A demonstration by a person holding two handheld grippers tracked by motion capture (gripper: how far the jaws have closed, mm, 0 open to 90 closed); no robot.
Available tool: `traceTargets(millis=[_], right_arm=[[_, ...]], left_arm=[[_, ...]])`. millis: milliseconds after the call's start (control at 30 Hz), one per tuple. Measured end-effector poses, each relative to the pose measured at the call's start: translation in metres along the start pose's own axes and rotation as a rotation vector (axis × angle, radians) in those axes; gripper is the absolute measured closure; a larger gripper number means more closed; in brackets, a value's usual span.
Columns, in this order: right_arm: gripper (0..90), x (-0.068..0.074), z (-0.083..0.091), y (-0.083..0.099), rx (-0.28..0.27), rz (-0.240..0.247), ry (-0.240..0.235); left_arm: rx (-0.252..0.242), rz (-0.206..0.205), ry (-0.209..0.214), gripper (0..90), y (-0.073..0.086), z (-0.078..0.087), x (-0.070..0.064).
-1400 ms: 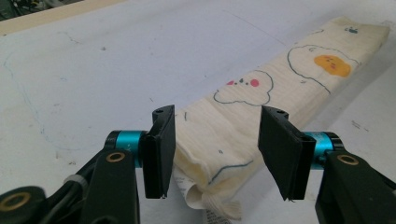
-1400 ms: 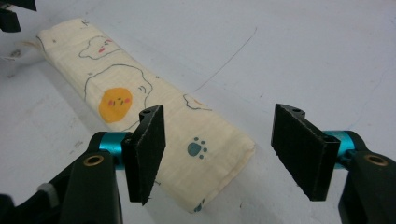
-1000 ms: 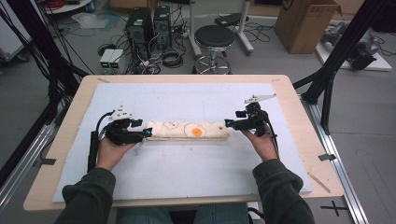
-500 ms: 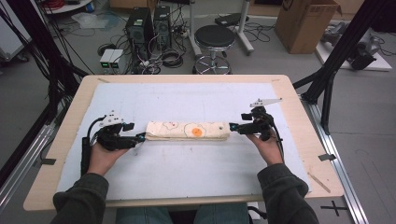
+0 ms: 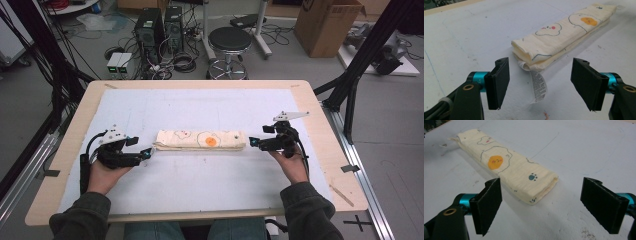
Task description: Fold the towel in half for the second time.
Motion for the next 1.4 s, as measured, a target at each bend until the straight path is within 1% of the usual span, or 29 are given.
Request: traceTargets(millis=[100, 300, 467, 500, 600, 667, 800, 967, 1033, 1233, 1333, 1367, 1400], right_arm=[[15.7, 0.002, 0.004, 0.004, -0.007, 0.004, 0.002], [13.4, 0.002, 0.011, 0.014, -0.019, -0.004, 0.004], [12.4, 0.004, 0.016, 0.021, -0.031, 0.005, 0.005], [12.1, 0.004, 0.017, 0.023, -0.029, 0.005, 0.008], [11.9, 0.005, 0.020, 0.027, -0.032, 0.008, 0.010], [11.8, 0.006, 0.022, 0.030, -0.033, 0.001, 0.002], [11.7, 0.007, 0.025, 0.038, -0.039, 0.007, 0.012], [11.7, 0.008, 0.026, 0.046, -0.041, -0.002, 0.016], [11.7, 0.009, 0.026, 0.050, -0.034, -0.005, 0.021], [11.7, 0.013, 0.026, 0.059, -0.026, -0.006, 0.028], [11.7, 0.016, 0.026, 0.063, -0.024, -0.009, 0.026], [11.7, 0.017, 0.027, 0.063, -0.027, -0.002, 0.034], [11.7, 0.018, 0.027, 0.064, -0.028, 0.001, 0.029]], left_arm=[[0.002, -0.003, 0.002, 31.3, 0.003, 0.003, -0.002], [-0.008, -0.001, 0.005, 29.9, 0.005, 0.009, -0.006], [-0.019, -0.009, 0.010, 27.7, 0.004, 0.013, -0.013], [-0.014, -0.017, 0.006, 27.3, 0.005, 0.014, -0.013], [-0.011, -0.021, 0.006, 26.0, 0.007, 0.015, -0.016], [-0.015, -0.019, 0.009, 25.7, 0.009, 0.016, -0.016], [-0.013, -0.008, 0.009, 24.8, 0.015, 0.018, -0.017], [-0.012, 0.001, 0.011, 24.3, 0.023, 0.019, -0.018], [-0.016, 0.006, 0.009, 24.2, 0.025, 0.020, -0.019], [-0.018, 0.006, 0.011, 23.8, 0.033, 0.024, -0.023], [-0.017, -0.001, 0.004, 23.6, 0.036, 0.026, -0.025], [-0.016, -0.003, 0.003, 23.5, 0.037, 0.027, -0.026], [-0.014, -0.005, 0.000, 23.5, 0.038, 0.027, -0.026]])
Point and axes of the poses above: each handheld gripper's, and its own axes: z roughly backward along the jaws, y roughly out of its underside, x roughly to its left, the point moved 6 cm from there along -z, roughly forward along the jaws, and after that the axes turned 7 degrees about x, right-handed, at the moved point
